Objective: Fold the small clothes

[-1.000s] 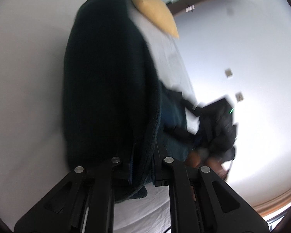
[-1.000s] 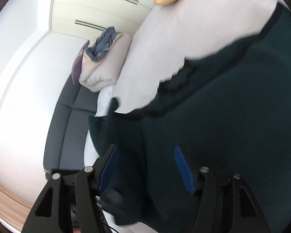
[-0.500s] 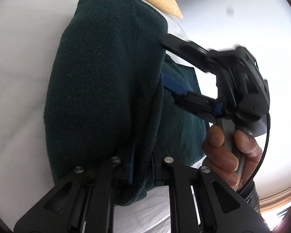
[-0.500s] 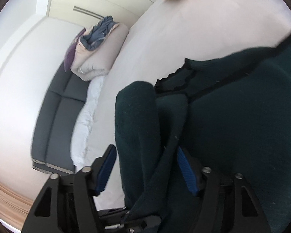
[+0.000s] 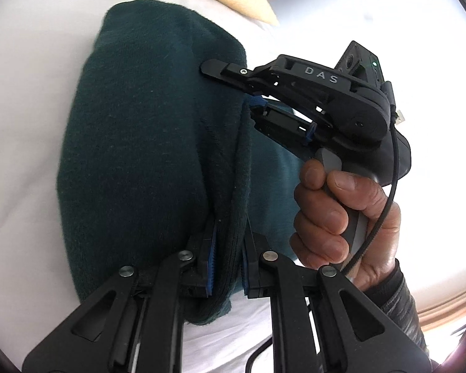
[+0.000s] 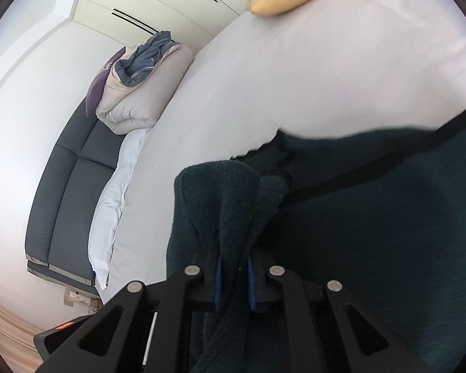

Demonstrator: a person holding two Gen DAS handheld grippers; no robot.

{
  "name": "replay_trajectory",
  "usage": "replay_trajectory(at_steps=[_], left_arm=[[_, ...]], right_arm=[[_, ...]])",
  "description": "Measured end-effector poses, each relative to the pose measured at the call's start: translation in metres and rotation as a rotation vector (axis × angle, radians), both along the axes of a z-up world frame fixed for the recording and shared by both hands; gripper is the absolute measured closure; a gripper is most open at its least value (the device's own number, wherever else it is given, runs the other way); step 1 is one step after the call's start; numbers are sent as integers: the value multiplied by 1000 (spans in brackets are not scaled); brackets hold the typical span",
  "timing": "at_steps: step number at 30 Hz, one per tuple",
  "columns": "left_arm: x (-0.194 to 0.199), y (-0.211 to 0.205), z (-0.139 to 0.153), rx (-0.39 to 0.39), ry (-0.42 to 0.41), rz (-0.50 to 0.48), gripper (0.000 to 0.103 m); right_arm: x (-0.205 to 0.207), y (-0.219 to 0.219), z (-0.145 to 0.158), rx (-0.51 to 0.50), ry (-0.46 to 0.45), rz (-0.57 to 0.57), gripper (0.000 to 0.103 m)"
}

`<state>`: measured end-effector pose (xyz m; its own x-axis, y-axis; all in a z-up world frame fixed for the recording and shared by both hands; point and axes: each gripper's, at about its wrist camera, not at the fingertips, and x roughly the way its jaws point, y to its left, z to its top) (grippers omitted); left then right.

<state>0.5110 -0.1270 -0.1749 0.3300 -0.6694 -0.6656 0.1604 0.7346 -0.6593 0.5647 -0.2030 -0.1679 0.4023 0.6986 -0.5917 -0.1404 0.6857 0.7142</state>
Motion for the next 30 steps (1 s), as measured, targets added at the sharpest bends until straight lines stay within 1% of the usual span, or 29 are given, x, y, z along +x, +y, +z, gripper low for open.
replay_trajectory(at_steps=[2,5,7,11,13,14,15,19,20,22,23,24,25,26,27,29,30], left_arm=[[2,-8,7,-5,-9,-25,92],[7,-31,16,-10,-20,-75,92],[10,-51,19,-19,-18,-110,92],[15,-88,24,-9,-25,-173,92],[23,-100,25,-8,-27,-188,92],[26,-105,25,-7,-30,-194,92],[33,-101,31,-8,-31,-199,92],[39,-103,18,13,0,-208,90],[38,-98,17,13,8,-214,88],[34,-85,16,1,8,-223,77],[31,-75,18,0,11,-220,60],[26,-65,22,-9,16,-216,32],[22,-56,27,-34,12,-217,26],[15,-43,35,-64,-8,-222,25],[11,-32,41,-77,-23,-229,25],[7,-6,48,-104,-38,-232,25],[9,11,50,-108,-47,-211,25]], right_arm=[[0,-18,6,-24,-11,-4,90],[-4,-55,11,-57,-21,-22,90],[-7,-76,11,-79,-16,-32,90],[-11,-117,7,-146,3,-44,90],[-10,-134,4,-153,11,-56,90],[-9,-142,3,-151,15,-63,90],[-6,-147,1,-151,18,-70,90],[2,-164,-16,-149,60,-82,89],[1,-166,-22,-149,75,-83,87],[-2,-169,-30,-140,77,-100,85],[-4,-171,-33,-115,79,-115,84],[-8,-175,-36,-96,80,-128,84],[-11,-178,-37,-80,84,-138,82],[-15,-179,-37,-69,86,-142,80],[-19,-179,-35,-65,86,-143,79],[-31,-183,-33,-36,93,-145,67],[-38,-183,-31,-25,85,-146,66]])
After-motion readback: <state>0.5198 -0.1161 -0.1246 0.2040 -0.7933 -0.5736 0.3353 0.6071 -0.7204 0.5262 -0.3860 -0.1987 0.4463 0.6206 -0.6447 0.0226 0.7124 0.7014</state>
